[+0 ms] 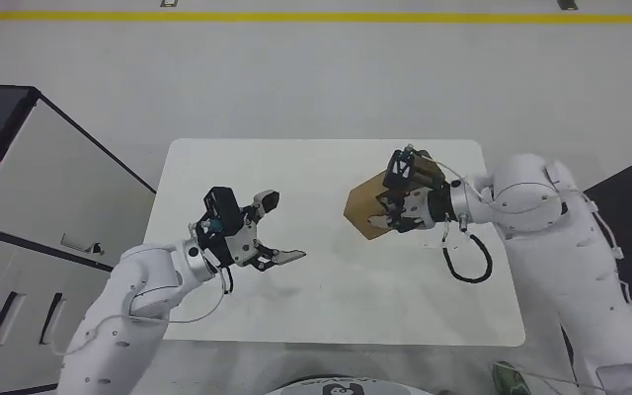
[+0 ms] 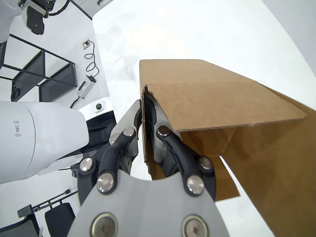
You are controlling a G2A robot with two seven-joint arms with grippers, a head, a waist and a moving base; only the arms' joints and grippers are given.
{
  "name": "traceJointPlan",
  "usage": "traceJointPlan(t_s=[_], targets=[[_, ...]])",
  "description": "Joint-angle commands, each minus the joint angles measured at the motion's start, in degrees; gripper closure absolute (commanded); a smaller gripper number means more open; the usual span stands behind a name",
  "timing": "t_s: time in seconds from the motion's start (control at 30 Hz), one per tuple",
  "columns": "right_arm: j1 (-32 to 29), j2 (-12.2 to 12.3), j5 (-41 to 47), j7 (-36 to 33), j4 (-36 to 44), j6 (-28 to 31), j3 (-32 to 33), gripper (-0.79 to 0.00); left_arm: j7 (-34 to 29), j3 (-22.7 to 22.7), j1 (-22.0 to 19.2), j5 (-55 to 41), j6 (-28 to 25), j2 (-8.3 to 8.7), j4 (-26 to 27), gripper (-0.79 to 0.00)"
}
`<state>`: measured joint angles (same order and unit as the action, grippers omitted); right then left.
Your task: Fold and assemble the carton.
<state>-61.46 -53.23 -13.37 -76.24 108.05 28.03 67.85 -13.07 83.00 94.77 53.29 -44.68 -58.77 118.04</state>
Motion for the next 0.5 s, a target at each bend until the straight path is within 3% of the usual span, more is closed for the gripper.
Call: traceJointPlan(t_s=[0.0,0.3,0.47], targets=[[1.15,0.03,-3.17,0.06,1.39,0.08,-1.79,0.000,0.25,-0.65,-0.39,0.67,0.17,-0.03,-0.44,-0.785],[10.71,-0.90,-12.42,-2.40,0.34,-2.39,-15.10,0.000,3.19,0.35,-1.84,5.96,-1.67,0.21,-1.94,-0.785],[10.71,-0.90,-12.42,-2.40,0.34,-2.39,-15.10,0.000,3.17,0.46,-1.83,6.39,-1.51,0.23,-1.86,-0.785]])
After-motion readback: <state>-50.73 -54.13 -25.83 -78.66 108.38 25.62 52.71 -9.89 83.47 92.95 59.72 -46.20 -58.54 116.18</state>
